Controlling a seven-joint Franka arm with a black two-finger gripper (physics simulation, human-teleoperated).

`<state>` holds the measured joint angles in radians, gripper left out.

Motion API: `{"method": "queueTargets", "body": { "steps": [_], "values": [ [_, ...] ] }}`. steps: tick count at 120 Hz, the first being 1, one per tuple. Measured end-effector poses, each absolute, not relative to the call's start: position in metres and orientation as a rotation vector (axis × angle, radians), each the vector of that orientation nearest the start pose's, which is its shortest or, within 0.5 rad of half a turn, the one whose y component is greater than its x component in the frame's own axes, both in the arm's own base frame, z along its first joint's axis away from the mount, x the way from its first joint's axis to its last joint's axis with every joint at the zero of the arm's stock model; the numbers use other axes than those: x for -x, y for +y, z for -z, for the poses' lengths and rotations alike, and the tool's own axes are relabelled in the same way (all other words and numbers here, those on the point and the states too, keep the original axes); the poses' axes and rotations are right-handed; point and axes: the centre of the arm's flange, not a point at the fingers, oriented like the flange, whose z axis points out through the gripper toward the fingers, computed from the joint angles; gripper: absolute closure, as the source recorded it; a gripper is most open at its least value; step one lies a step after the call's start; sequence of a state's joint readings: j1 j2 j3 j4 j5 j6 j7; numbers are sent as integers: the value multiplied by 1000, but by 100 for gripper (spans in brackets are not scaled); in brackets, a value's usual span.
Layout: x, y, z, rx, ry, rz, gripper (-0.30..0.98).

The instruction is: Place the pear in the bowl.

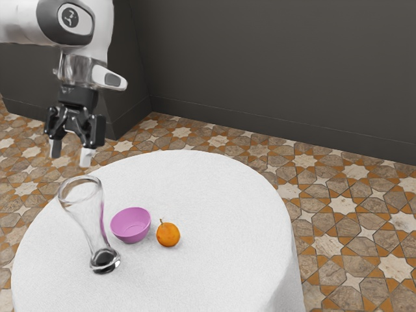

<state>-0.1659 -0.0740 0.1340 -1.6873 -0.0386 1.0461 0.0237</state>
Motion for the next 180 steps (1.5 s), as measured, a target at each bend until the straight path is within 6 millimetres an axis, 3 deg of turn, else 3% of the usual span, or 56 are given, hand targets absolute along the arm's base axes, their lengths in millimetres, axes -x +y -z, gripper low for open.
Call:
{"method": "queueTargets", "body": {
  "steps": [9, 15, 22, 29, 37, 55, 64, 82, 102, 121, 131, 145, 165, 180],
  "values": [
    [-470, -40, -603, 3086, 190, -600, 0],
    [-467, -57, -612, 3081, 248, -513, 0],
    [-467, -71, -609, 3062, 331, -482, 0],
    [-478, -71, -598, 3033, 475, -462, 0],
    [-499, -65, -573, 3002, 658, -468, 0],
    [-539, -43, -472, 2949, 1001, -526, 0],
    [-555, -50, -440, 2909, 1184, -501, 0],
    [-572, -94, -397, 2781, 1558, -432, 0],
    [-563, -99, -356, 2699, 1794, -400, 0],
    [-566, -98, -349, 2656, 1915, -281, 0],
    [-573, -98, -332, 2658, 1936, -220, 0],
    [-570, -74, -309, 2689, 1901, -191, 0],
    [-564, -59, -314, 2702, 1880, -124, 0],
    [-542, -56, -322, 2723, 1877, -113, 0]
  ]
}}
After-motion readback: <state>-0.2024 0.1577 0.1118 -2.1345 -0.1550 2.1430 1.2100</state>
